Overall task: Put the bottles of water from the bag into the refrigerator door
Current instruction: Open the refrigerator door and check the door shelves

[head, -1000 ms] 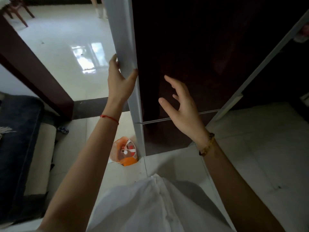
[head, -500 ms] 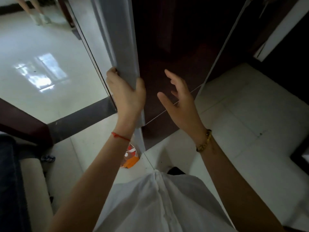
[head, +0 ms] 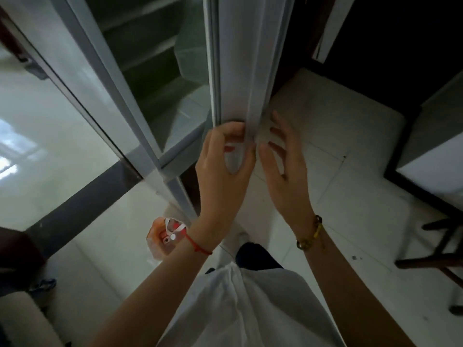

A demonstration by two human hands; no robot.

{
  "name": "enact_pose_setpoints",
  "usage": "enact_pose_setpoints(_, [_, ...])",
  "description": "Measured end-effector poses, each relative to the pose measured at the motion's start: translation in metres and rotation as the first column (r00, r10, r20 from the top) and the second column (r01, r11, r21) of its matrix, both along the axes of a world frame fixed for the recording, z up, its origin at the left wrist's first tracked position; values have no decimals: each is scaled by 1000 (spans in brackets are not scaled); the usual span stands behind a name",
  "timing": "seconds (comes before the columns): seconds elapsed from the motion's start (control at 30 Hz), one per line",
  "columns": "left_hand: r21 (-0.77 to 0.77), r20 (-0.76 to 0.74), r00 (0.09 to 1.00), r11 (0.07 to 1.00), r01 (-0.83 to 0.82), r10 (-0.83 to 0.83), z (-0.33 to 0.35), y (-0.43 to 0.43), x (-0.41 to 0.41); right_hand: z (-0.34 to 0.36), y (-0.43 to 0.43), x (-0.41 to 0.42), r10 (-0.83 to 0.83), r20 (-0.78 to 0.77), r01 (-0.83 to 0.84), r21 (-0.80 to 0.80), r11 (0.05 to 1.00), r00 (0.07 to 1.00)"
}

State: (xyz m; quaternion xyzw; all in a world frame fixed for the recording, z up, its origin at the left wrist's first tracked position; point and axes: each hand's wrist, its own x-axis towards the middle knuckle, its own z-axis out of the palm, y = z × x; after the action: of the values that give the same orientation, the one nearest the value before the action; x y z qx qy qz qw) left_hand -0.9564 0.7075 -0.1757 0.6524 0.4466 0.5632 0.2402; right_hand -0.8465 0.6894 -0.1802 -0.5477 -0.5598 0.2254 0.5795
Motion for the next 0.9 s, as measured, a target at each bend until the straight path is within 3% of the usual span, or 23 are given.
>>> enact_pose_setpoints(0.23, [16, -99, 960, 964, 266, -263, 3, -7, 32, 10, -23, 24, -205, 29, 205, 19, 979, 978])
enact_pose_setpoints(0.4, [51, -282, 866, 894, 444, -414, 12, 2, 47, 12, -24, 52, -333, 13, 333, 18, 943, 943])
enact_pose_setpoints(0.53, [-10, -321, 787, 833, 554, -527, 19, 6, 66, 13, -18, 79, -383, 7, 383, 1, 924, 924])
enact_pose_setpoints(0.9, [392, -295, 936, 869, 302, -193, 44, 21, 117, 8, -12, 155, -433, 113, 437, -8, 899, 894])
